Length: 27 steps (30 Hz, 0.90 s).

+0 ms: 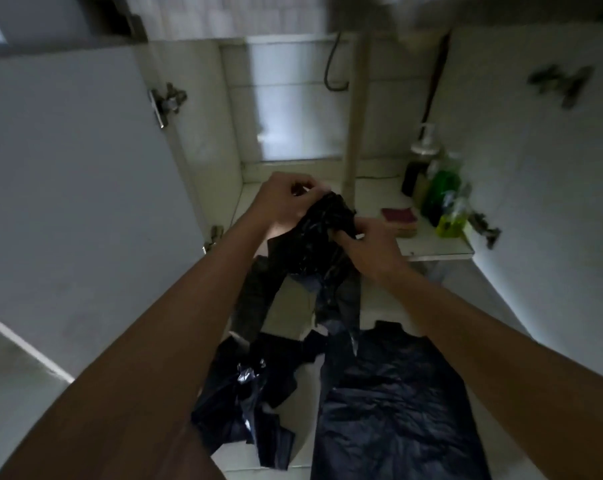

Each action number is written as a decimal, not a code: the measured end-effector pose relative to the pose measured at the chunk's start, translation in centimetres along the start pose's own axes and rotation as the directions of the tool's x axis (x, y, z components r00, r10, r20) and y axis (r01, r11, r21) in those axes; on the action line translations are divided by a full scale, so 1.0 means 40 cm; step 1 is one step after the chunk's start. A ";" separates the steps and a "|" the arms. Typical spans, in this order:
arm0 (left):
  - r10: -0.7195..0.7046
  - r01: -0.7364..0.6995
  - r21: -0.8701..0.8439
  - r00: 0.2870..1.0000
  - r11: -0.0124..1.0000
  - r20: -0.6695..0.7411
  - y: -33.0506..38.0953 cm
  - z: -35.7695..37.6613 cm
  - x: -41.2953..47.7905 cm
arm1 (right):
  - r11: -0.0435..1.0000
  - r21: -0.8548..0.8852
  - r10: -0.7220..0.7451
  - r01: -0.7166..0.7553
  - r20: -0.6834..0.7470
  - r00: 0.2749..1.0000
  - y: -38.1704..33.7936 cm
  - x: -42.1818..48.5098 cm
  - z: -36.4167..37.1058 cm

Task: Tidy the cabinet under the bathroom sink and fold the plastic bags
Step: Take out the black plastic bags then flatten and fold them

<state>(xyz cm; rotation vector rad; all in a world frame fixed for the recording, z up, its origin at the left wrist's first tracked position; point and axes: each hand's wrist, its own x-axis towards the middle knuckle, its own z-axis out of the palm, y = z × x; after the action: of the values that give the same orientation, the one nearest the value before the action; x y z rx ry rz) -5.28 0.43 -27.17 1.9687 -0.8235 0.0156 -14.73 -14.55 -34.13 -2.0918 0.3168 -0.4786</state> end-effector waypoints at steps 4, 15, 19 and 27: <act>0.014 -0.015 0.016 0.997 1.000 0.071 0.110 0.011 -0.005 | 0.990 0.044 0.136 -0.136 -0.016 0.991 -0.009 0.005 -0.152; -0.062 -0.081 0.352 0.924 0.933 0.378 0.170 0.102 -0.039 | 0.960 0.115 0.261 -0.257 -0.021 0.965 -0.048 -0.057 -0.432; 0.014 -0.043 0.289 0.995 0.956 0.102 0.188 0.152 -0.036 | 0.948 -0.270 0.137 -0.165 -0.121 0.983 -0.036 -0.092 -0.508; 0.161 -0.190 0.449 0.982 0.873 0.103 0.284 0.168 0.041 | 0.939 -0.301 -0.215 0.164 -0.145 0.966 -0.070 -0.107 -0.541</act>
<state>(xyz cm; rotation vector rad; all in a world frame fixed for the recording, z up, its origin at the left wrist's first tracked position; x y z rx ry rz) -12.41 -9.18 -21.40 2.3338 -1.1169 0.2816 -28.25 -27.51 -22.14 -2.3815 0.3008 -0.7761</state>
